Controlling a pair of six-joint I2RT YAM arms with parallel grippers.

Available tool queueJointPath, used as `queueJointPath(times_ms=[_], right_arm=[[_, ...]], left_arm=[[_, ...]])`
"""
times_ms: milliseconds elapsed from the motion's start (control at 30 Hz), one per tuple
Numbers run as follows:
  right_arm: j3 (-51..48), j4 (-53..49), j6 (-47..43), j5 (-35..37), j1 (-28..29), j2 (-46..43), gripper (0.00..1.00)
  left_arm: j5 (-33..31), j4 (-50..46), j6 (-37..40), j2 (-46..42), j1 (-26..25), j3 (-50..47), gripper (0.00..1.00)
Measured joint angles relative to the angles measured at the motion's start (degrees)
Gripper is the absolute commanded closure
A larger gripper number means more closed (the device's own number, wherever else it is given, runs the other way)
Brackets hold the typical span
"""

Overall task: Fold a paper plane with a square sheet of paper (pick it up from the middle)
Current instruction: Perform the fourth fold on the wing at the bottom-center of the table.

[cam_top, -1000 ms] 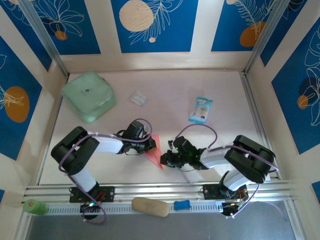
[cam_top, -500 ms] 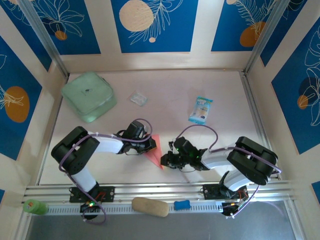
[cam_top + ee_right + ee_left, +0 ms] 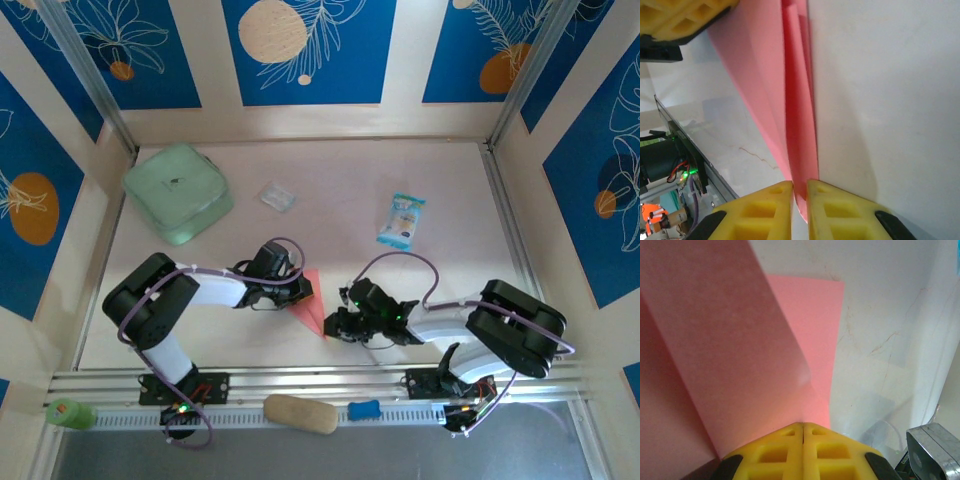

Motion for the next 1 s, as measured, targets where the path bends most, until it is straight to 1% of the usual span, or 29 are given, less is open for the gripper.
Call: queueJointPath(times_ms=[267,600,733,833,1000], right_arm=[[0.0,-1.9,-0.5,0.2,0.3,-1.0,0.83],[0.2,-2.6,-0.4,0.5,0.4,-0.7,0.91],[0.2,-2.7,-0.4,0.6,0.4,-0.7,0.91],[0.2,-2.7,-0.4,0.6,0.4,-0.7,0.88],[0.1,-3.2,-0.2,1.1,1.2,-1.4,0.88]], left_arm=[[0.0,0.0,0.0,0.0,0.0,0.0,0.97],[0.0,0.0,0.0,0.0,0.0,0.0,0.97],[0.0,0.0,0.0,0.0,0.0,0.0,0.97],[0.0,0.0,0.0,0.0,0.0,0.0,0.97],[0.0,0.0,0.0,0.0,0.0,0.0,0.97]])
